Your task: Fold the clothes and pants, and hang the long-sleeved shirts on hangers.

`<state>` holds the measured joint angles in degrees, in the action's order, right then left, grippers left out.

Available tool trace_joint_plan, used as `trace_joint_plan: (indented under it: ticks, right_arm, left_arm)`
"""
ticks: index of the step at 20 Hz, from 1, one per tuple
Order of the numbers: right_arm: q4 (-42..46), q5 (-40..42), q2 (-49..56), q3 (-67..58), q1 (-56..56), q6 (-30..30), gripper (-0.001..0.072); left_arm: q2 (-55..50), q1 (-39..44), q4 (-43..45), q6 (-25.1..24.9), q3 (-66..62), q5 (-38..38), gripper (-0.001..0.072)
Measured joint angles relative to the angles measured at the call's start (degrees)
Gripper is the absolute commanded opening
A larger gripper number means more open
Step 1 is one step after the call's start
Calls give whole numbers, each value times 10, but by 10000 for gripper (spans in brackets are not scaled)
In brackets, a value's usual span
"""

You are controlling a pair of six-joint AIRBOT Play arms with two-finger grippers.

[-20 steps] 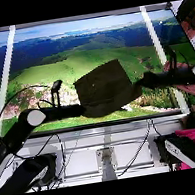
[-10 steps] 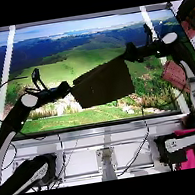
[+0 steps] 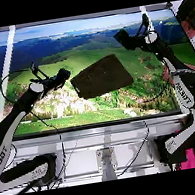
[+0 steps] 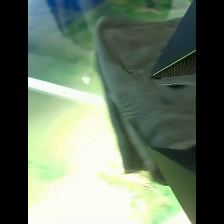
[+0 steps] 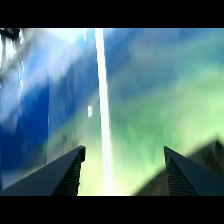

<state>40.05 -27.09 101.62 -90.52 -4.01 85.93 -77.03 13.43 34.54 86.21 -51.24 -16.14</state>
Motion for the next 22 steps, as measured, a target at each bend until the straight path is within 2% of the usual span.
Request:
trace_joint_plan:
  ticks: [2,3,6,9,12,16,22]
  right_arm:
    - [9,-10,3,-23,17,1,534]
    - [19,-37,3,-36,32,2,489]
    - [76,-194,5,-69,87,-5,478]
    - [115,-376,21,-82,144,-31,481]
    - [111,-527,57,-88,175,-70,605]
    - [94,-597,104,-92,183,-96,615]
    - [72,-628,163,-93,157,-113,614]
  left_arm:
    - [8,-4,-1,-15,-15,12,480]
    - [19,-6,-1,-30,-22,13,480]
    - [84,-9,-1,-107,-37,-7,480]
    - [174,-10,-1,-175,-44,-75,480]
    - [258,-10,-1,-205,-46,-141,481]
    - [332,-10,-1,-220,-47,-177,480]
    - [360,-10,-3,-226,-47,-192,480]
